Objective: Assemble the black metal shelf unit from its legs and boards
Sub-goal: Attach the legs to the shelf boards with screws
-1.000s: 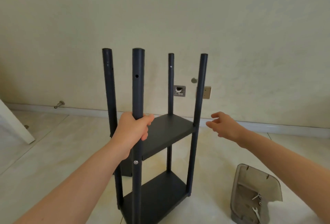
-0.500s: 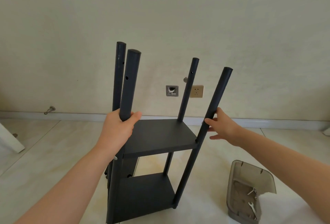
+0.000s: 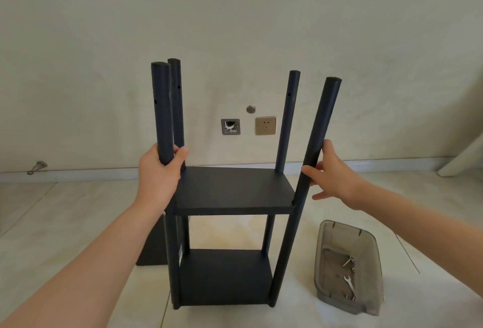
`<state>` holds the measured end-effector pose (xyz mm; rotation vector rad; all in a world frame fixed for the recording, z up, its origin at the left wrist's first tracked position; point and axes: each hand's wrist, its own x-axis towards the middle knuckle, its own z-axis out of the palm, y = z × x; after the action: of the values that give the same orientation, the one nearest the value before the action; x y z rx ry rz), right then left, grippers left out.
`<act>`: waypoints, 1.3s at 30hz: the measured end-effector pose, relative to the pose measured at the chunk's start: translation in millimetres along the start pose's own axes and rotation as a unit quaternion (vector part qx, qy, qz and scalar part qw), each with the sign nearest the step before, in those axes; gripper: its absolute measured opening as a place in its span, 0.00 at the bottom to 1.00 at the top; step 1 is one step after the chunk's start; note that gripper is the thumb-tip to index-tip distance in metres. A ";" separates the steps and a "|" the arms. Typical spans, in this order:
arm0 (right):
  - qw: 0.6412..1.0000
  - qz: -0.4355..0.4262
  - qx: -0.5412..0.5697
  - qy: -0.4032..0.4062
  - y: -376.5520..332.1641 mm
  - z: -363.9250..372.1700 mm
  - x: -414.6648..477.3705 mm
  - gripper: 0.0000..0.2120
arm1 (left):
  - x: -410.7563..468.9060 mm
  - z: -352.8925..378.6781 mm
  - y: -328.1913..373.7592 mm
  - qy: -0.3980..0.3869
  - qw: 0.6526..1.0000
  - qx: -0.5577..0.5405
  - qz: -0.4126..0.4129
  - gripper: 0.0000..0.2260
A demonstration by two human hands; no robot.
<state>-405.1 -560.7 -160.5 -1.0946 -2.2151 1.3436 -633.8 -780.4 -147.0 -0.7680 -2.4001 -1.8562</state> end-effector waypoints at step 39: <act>0.993 -0.023 0.006 0.112 35.0 -45.3 -21.9 0.23 | -18.6 57.2 -14.7 -0.158 0.986 0.059 -0.017 0.04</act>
<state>-347.5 -540.6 -165.5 -1.1249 -2.0543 1.1519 -606.9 -737.7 -182.8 -1.0893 -2.6946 -1.6949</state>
